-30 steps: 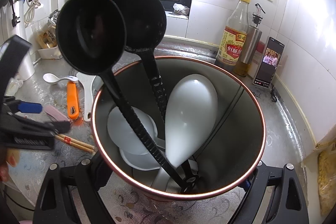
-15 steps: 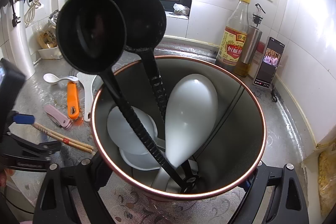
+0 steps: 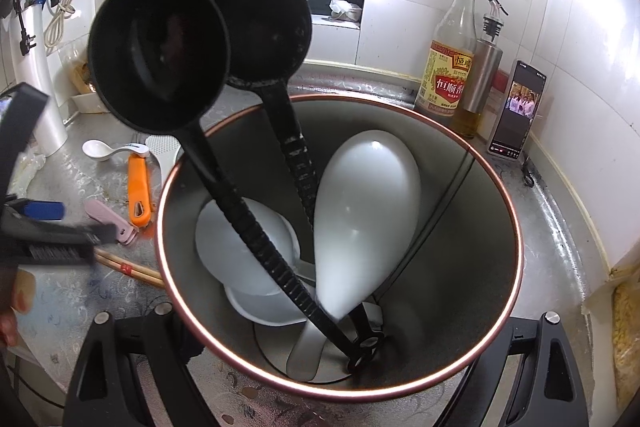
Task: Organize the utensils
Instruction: 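Lower the open left gripper around the wooden chopsticks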
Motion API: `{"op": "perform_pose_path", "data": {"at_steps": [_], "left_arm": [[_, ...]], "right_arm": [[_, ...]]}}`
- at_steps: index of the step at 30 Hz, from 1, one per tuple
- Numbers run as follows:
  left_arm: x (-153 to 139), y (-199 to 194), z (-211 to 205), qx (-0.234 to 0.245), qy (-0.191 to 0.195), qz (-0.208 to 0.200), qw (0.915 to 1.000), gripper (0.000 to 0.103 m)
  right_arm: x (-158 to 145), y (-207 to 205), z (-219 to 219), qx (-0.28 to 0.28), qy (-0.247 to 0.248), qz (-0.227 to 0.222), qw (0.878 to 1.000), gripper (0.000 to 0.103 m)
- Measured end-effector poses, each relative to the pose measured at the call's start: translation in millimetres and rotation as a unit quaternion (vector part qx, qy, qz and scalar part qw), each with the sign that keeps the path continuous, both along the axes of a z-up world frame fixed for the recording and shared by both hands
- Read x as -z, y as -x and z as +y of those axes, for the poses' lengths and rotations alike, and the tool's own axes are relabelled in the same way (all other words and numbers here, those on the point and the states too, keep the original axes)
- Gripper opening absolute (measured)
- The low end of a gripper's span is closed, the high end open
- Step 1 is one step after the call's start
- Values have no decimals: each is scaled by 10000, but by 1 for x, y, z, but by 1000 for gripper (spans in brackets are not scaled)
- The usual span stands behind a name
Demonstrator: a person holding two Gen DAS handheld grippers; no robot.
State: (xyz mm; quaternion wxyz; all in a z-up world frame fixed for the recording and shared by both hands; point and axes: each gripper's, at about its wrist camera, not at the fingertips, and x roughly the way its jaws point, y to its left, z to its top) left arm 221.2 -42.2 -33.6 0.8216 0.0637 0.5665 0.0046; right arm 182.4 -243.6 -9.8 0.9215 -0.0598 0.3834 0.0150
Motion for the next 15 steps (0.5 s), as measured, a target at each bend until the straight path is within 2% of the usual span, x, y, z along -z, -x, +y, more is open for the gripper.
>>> {"op": "perform_pose_path", "data": {"at_steps": [3, 4, 7, 10, 15], "left_arm": [[10, -4, -30, 469, -458, 80, 9978, 93], [10, -4, -35, 530, -567, -51, 9970, 93], [9, -2, -46, 793, -878, -1, 9930, 93], [9, 3, -45, 952, -861, 86, 9917, 93], [2, 28, -29, 846, -656, 201, 9940, 93]], "right_arm": [[0, -1, 0, -1, 15, 6, 10000, 94], [1, -1, 1, -2, 19, 8, 10000, 94], [1, -2, 1, -16, 40, 13, 10000, 94], [1, -1, 1, -30, 53, 9, 10000, 94], [1, -1, 2, -22, 24, 7, 10000, 94]]}}
